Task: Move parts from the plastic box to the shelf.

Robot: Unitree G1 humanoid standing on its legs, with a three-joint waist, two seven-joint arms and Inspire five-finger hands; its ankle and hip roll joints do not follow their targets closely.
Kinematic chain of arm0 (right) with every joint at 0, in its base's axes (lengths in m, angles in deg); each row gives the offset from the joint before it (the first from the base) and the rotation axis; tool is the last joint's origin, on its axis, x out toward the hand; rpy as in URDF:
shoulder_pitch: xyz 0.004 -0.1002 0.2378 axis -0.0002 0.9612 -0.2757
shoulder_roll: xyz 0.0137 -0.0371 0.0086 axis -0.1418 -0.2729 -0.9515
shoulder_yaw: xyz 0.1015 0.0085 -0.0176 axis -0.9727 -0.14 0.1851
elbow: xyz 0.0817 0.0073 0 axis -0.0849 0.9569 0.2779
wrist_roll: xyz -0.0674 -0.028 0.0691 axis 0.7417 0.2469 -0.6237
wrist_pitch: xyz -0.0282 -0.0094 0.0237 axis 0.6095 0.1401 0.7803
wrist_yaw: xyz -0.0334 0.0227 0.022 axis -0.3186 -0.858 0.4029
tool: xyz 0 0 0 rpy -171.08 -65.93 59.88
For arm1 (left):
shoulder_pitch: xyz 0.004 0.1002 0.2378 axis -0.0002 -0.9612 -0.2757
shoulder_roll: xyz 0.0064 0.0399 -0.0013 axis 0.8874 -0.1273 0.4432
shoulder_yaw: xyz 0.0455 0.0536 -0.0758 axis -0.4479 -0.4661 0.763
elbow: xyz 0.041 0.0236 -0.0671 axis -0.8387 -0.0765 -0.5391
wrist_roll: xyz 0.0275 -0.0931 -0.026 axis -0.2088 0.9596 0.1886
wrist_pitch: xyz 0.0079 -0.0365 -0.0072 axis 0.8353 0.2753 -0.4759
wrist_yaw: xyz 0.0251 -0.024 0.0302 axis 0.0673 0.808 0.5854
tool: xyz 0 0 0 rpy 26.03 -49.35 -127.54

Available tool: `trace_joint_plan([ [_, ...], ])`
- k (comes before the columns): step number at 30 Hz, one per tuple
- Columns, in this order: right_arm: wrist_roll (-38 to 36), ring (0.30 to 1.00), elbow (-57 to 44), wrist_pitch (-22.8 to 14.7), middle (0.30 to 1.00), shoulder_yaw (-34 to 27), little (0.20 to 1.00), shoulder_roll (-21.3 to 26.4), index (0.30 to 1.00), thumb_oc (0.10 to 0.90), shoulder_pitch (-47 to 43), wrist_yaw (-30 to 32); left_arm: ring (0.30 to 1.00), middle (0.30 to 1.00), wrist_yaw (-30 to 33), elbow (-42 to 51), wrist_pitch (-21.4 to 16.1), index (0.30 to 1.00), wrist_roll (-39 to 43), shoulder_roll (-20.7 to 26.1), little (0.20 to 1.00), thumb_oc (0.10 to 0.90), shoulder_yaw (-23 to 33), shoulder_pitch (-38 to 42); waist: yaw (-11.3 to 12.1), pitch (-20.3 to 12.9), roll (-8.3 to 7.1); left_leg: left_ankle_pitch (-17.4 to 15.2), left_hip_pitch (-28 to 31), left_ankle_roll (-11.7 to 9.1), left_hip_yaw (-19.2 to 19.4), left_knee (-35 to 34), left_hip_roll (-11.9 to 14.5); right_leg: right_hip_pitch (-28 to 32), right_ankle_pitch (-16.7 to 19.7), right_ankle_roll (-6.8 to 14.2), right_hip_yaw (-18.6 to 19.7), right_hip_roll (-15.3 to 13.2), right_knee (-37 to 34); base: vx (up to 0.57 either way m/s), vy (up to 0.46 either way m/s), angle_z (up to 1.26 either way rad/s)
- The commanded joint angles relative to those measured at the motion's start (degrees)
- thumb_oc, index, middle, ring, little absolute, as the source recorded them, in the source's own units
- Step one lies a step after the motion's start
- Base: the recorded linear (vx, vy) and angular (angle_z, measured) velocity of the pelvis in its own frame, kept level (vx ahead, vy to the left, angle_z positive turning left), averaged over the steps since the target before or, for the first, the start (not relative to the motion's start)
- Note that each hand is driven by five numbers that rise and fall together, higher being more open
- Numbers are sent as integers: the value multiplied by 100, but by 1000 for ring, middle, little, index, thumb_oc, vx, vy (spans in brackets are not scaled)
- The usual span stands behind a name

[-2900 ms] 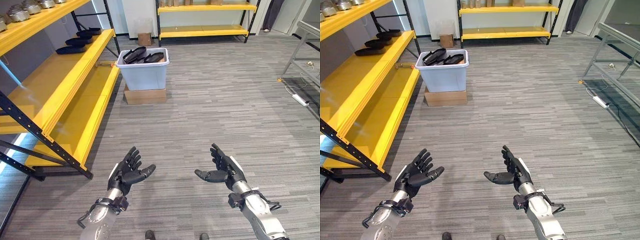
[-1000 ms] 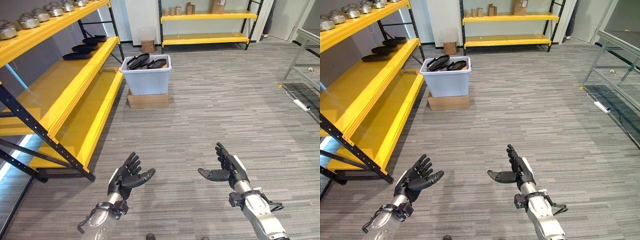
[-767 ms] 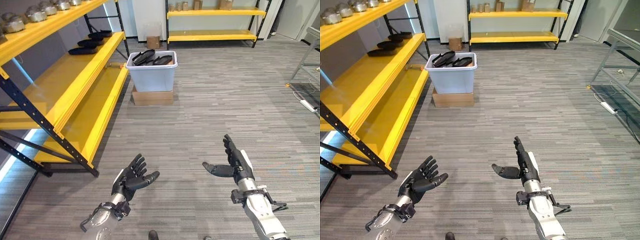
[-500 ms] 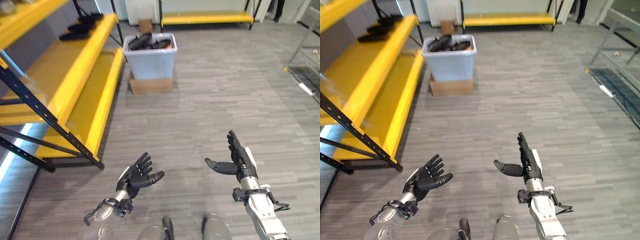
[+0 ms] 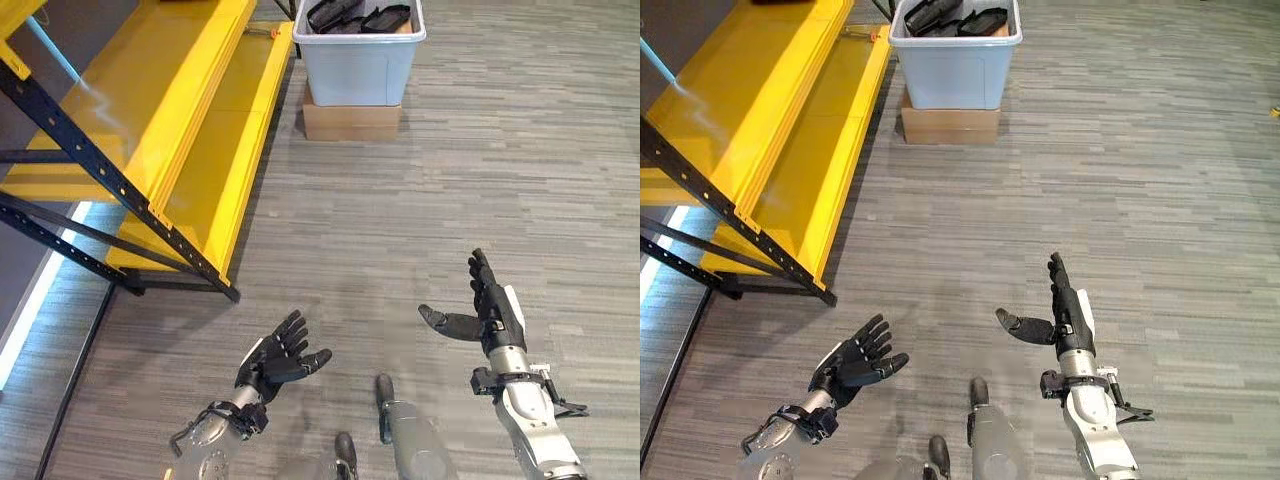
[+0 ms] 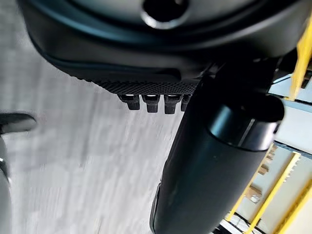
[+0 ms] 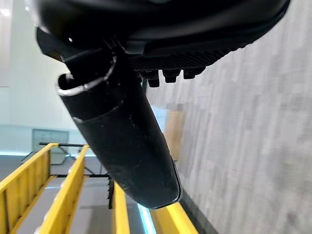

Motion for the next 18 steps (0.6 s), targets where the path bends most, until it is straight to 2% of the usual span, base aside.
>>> trace_joint_plan([
  [1,62,1000,-283,-446,1000,-38,1000,307,1000,900,-422,-119,1000,1000,-218,982,-438,1000,300,-36,1000,900,87,113,-122,-818,-87,-183,524,-319,472,195,756,309,-425,250,-33,-97,-148,217,-129,25],
  [3,54,1000,-290,-314,1000,11,1000,339,1000,900,-418,-110,1000,1000,-190,978,-464,1000,318,-44,1000,900,72,111,-150,-879,-26,58,598,-429,421,167,774,354,-490,187,-26,3,-162,207,-152,22],
  [9,-1,1000,-180,-148,1000,54,1000,340,1000,900,-401,-172,1000,1000,-193,1003,-567,1000,226,-34,1000,900,97,95,-151,-999,47,483,519,-587,305,477,774,446,-676,-5,-76,171,-190,129,-156,4],
  [12,-99,1000,-104,-55,1000,76,1000,365,1000,900,-351,-194,1000,1000,-173,967,-632,1000,134,-32,1000,900,108,207,-193,-1087,94,1016,366,-806,465,1183,830,616,-843,-197,-208,264,-282,66,-148,10],
  [13,-107,1000,-97,-52,1000,80,1000,371,1000,900,-348,-183,1000,1000,-165,969,-639,1000,118,-33,1000,900,107,223,-197,-1095,96,1048,334,-822,482,1259,839,633,-856,-215,-223,268,-295,62,-196,10],
  [14,-133,1000,-55,-20,1000,109,1000,377,1000,900,-335,-114,1000,1000,-183,921,-689,1000,55,-37,1000,900,87,314,-220,-1122,49,1371,24,-931,767,1971,1024,783,-929,-324,-251,261,-372,46,-138,8],
  [15,-133,1000,-55,-21,1000,109,1000,377,1000,900,-336,-114,1000,1000,-183,920,-689,1000,55,-36,1000,900,87,315,-222,-1124,53,1366,14,-933,763,1982,1029,780,-928,-325,-255,265,-374,107,-249,18],
  [16,-94,1000,21,33,1000,165,1000,372,1000,900,-332,26,1000,1000,-191,879,-778,1000,3,-36,1000,900,88,428,-143,-1088,-69,1227,-653,-825,697,2934,925,1035,-919,-364,-164,225,-508,114,-153,27],
  [17,-107,1000,106,52,1000,200,1000,348,1000,900,-346,96,1000,1000,-164,855,-843,1000,-49,-41,1000,900,99,465,-72,-1055,-88,988,-931,-690,560,3055,739,1125,-924,-332,-81,237,-509,193,-169,28],
  [18,-94,1000,215,97,1000,222,1000,296,1000,900,-386,139,1000,1000,-94,841,-948,1000,-116,-42,1000,900,136,490,7,-1012,-127,763,-1123,-527,474,2895,545,1227,-918,-274,64,260,-522,169,-38,8],
])
